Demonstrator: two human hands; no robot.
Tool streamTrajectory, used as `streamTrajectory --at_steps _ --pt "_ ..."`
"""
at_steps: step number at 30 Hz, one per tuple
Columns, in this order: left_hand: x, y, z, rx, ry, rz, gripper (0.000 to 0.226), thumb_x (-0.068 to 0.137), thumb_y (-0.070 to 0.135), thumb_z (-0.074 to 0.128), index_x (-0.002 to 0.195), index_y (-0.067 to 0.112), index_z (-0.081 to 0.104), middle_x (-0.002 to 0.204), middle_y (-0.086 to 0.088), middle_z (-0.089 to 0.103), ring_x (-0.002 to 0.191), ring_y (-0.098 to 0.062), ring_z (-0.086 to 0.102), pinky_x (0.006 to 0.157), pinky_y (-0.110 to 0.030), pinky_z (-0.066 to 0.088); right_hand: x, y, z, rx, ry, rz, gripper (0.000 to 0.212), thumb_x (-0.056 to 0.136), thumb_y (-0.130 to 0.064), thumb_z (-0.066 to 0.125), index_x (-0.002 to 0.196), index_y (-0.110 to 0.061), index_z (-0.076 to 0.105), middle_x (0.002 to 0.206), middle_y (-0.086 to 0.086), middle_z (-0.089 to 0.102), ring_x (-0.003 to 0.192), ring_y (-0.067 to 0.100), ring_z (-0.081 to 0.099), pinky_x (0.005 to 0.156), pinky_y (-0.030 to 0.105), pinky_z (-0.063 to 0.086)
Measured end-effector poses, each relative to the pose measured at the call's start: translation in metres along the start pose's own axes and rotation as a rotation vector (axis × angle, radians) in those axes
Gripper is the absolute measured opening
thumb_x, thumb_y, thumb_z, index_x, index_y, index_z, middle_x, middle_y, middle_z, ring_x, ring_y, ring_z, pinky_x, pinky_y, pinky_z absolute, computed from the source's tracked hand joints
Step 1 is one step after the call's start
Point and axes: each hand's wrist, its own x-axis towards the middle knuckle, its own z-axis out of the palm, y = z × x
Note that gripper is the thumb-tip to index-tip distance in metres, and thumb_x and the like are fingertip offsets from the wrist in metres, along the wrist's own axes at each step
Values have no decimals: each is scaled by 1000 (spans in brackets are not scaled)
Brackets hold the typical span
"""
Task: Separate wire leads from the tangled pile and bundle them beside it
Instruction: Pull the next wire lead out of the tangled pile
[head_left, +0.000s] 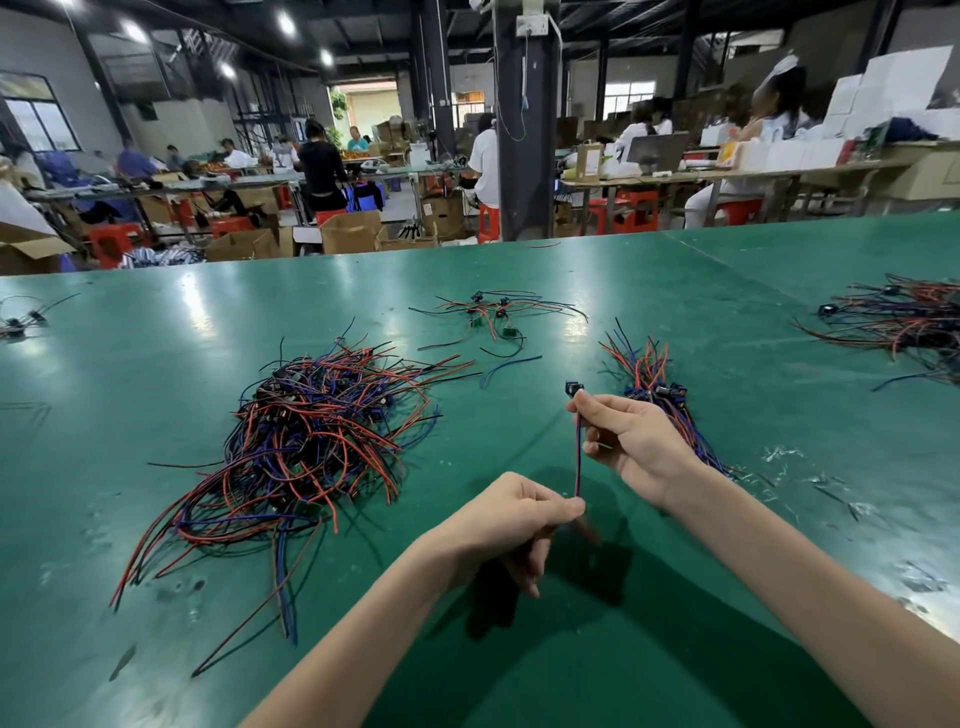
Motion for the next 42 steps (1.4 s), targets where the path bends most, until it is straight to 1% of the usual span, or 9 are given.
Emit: streamTrajectory --at_steps 3,5,7,10,14,20,29,37,42 --pt "-2 4 -11 181 -7 -46 63 86 68 44 89 14 77 35 2 39 29 -8 38 37 -18 43 -1 0 1 -21 -43 57 11 80 -15 66 80 -3 67 55 -4 63 43 3 50 45 17 48" --pt "0 4 -18 212 91 -21 76 78 78 38 86 13 77 35 4 36 29 -9 32 37 -15 36 -3 0 2 -37 -83 100 16 73 -19 69 79 -5 69 55 -3 62 44 3 52 47 17 49" --pt "5 2 -23 156 232 27 73 83 72 37 85 11 77 38 5 41 32 -8 30 36 -14 28 -5 1 3 -52 -124 135 20 67 -21 70 79 -6 70 56 -3 62 45 3 53 48 17 51" --pt "11 -2 -26 50 422 118 41 92 47 51 84 15 76 54 6 57 41 -6 38 37 -14 28 -7 3 5 -72 -163 153 20 67 -21 70 80 -6 70 57 -3 61 46 4 53 49 17 51" --pt "13 -4 -17 -109 442 189 11 89 20 64 83 15 72 67 8 66 49 -2 49 41 -15 36 -9 11 10 -82 -162 164 20 64 -22 71 78 -7 71 55 -3 61 44 3 49 44 15 46" --pt "15 -7 -12 -277 437 182 9 86 13 66 80 15 73 70 3 70 48 -1 49 44 -13 37 -11 20 15 -99 -197 161 15 63 -23 72 69 -10 75 64 1 66 50 7 39 40 13 33" --pt "16 -4 -15 -449 360 140 14 87 4 62 77 8 70 60 -2 67 38 -2 39 40 -14 36 -9 19 11 -33 -333 231 22 72 -22 67 84 -7 77 69 3 67 56 9 50 46 15 41" --pt "11 2 -17 -403 339 109 13 90 3 57 84 9 67 54 3 64 36 -2 39 42 -15 41 -9 19 10 -36 -276 186 16 66 -14 73 80 -7 76 78 4 71 56 5 59 47 17 44" --pt "10 3 -18 -418 322 112 12 91 2 55 88 7 66 52 3 61 36 -3 39 41 -17 39 -9 17 9 -10 -295 184 21 67 -10 73 87 -5 72 67 1 68 52 5 56 48 18 47"
